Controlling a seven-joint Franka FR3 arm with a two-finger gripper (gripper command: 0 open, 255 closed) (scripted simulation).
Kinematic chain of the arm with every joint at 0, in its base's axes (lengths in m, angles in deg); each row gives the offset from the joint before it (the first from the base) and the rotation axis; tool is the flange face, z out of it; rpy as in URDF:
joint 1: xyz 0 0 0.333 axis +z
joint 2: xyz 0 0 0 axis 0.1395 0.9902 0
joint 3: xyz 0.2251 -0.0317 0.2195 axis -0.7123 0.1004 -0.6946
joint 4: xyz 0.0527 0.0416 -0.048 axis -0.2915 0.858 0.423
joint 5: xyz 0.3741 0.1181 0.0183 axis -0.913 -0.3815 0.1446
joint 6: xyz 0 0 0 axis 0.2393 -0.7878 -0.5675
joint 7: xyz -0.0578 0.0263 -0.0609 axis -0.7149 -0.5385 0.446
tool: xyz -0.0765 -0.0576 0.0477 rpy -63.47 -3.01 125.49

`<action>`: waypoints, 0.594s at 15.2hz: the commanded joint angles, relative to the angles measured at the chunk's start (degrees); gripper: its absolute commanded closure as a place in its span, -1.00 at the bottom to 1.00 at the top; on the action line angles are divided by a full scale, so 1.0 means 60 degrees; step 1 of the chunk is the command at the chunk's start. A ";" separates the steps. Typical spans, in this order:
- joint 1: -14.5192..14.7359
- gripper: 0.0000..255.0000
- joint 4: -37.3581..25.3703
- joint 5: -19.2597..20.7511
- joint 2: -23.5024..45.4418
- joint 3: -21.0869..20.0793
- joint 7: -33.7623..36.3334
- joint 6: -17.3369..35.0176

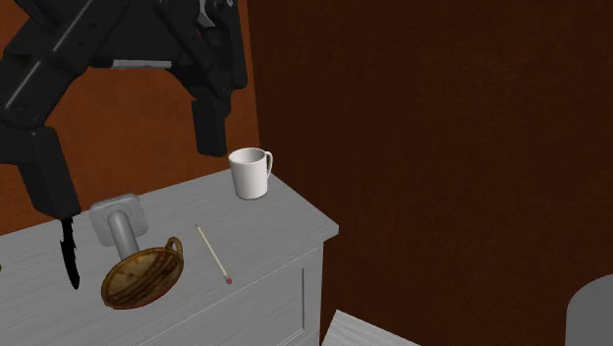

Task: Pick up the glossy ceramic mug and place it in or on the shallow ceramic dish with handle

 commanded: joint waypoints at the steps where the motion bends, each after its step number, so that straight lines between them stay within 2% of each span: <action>1: 0.0000 -1.00 0.0000 0.0000 0.0000 0.0000 0.0000 0.0000; 9: -0.0394 -1.00 0.0002 0.0884 0.1777 0.0953 -0.1136 0.1882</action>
